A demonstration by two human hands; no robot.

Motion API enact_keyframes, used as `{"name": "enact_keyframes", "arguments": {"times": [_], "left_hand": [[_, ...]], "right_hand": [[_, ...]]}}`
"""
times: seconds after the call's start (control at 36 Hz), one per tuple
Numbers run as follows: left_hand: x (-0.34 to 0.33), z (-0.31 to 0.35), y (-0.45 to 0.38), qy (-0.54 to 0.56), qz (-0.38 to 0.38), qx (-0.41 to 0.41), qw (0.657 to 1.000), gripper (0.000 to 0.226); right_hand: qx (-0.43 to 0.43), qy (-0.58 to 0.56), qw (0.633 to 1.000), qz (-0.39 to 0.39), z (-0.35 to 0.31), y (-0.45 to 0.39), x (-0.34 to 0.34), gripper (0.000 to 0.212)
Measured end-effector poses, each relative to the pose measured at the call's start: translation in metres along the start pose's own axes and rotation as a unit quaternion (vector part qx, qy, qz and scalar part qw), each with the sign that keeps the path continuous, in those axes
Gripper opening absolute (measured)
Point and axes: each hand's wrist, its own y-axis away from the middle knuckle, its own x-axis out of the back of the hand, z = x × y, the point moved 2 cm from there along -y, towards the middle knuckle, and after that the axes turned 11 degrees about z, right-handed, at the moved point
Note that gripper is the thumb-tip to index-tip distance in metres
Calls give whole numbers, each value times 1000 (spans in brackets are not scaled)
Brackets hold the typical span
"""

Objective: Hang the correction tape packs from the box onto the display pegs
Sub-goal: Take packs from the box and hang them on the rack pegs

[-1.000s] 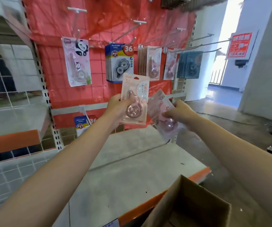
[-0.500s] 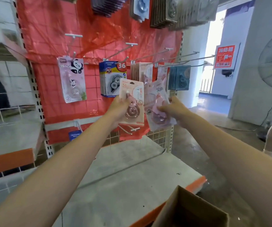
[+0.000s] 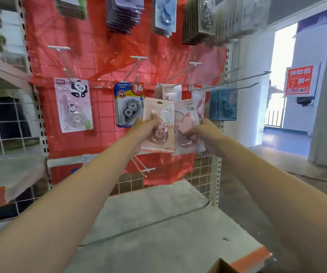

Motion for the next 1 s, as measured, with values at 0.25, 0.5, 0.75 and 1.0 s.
{"name": "enact_keyframes", "arguments": {"times": [0.25,0.5,0.75,1.0], "left_hand": [[-36,-5,20,9,58,-65,996,40],[-106,13,11,-14,30,-43,999,39],[-136,38,-11,-36,144,-108,983,45],[-141,49,-18,-21,148,-74,986,49]], "right_hand": [[65,-69,994,-55,27,-49,26,44],[89,-93,989,-78,40,-97,79,48],[107,-100,984,-102,30,-133,103,46],[111,-121,982,-94,23,-139,103,51]]}}
